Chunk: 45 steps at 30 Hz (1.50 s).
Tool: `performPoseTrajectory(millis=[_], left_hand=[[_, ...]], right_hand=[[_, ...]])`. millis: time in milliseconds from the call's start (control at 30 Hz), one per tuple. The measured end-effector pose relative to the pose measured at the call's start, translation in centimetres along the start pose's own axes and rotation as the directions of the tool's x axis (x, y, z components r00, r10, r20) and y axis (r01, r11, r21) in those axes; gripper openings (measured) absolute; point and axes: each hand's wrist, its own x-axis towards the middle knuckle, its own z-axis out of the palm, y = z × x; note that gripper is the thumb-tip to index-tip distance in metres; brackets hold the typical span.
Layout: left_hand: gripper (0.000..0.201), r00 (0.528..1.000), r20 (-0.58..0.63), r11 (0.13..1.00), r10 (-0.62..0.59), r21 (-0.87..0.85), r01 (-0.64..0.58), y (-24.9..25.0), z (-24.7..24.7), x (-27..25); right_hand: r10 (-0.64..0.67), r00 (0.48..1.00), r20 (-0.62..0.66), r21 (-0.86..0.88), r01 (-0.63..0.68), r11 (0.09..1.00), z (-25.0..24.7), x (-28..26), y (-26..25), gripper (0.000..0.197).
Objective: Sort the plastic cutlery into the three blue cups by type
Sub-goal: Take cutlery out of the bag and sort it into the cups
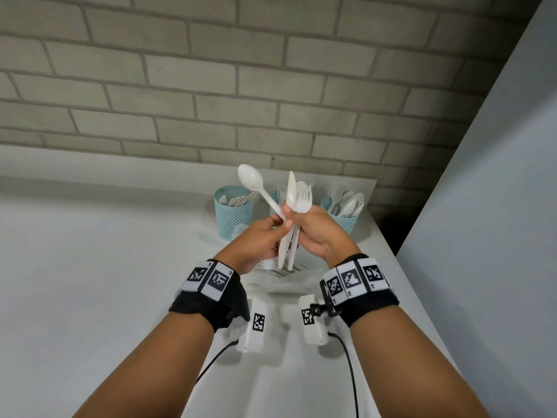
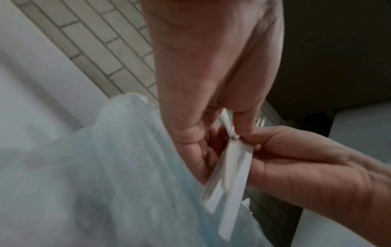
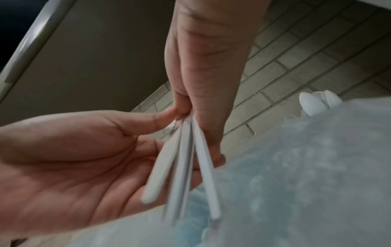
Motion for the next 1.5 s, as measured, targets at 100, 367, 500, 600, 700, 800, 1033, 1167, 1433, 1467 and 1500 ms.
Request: performPoseTrajectory(millis=[100, 367, 500, 600, 700, 800, 1033, 1167, 1433, 1467, 1500], left_hand=[[0.031, 1.0, 0.024, 0.999, -0.013, 0.042, 0.012, -0.7, 0.0, -0.3], [0.015, 0.999, 0.006, 0.995, 0.044, 0.088, -0.044, -1.6, -0.1, -0.5], [0.024, 0.995, 0.019, 0.995, 0.1, 0.024, -0.101, -1.8, 0.0, -0.7], [0.024, 0.996, 0.017, 0.996, 0.092, 0.01, -0.092, -1.8, -0.2, -0.9], [0.024, 0.995, 0.024, 0.995, 0.102, -0.008, -0.102, -2.3, -0.5, -0.6], [0.03, 0.998, 0.022, 0.997, 0.059, -0.051, -0.058, -2.6, -0.4, -0.7], [0.016, 1.0, 0.028, 0.988, 0.006, -0.155, -0.002, -3.1, -1.0, -0.9], [0.016, 0.999, 0.046, 0.991, -0.028, -0.132, 0.034, -3.3, -1.5, -1.1], [0.019, 0.994, 0.098, 0.991, -0.054, -0.12, 0.066, -3.1, -1.3, -1.3], [0.021, 0.994, 0.091, 0.992, -0.054, -0.11, 0.064, -3.0, -1.3, -1.4], [0.024, 0.995, 0.081, 0.993, -0.053, -0.102, 0.061, -3.0, -1.3, -1.4]], right_hand=[[-0.017, 1.0, 0.011, -0.131, 0.018, 0.991, 0.1, -0.1, 0.8, 0.007], [0.071, 0.996, 0.059, -0.031, -0.069, 0.997, 0.3, -0.5, 1.6, 0.007], [0.122, 0.99, 0.068, -0.038, -0.12, 0.992, 0.7, -0.7, 2.0, 0.018], [0.138, 0.988, 0.073, -0.04, -0.135, 0.99, 0.8, -0.7, 2.3, 0.036], [0.139, 0.988, 0.071, -0.057, -0.135, 0.989, 0.9, -0.6, 2.6, 0.04], [0.15, 0.988, 0.047, -0.103, -0.145, 0.984, 1.1, -0.5, 3.0, 0.04], [-0.088, 0.993, -0.082, -0.071, 0.083, 0.994, 0.4, 0.1, 2.4, 0.027], [-0.137, 0.989, -0.062, -0.255, 0.117, 0.96, -0.3, 0.7, 0.8, 0.014], [-0.146, 0.989, 0.021, -0.419, 0.141, 0.897, 0.0, 0.9, -0.9, 0.021], [-0.153, 0.988, 0.008, -0.419, 0.142, 0.897, 0.1, 0.9, -0.9, 0.014], [-0.159, 0.987, -0.017, -0.4, 0.139, 0.906, 0.1, 0.9, -0.8, 0.008]])
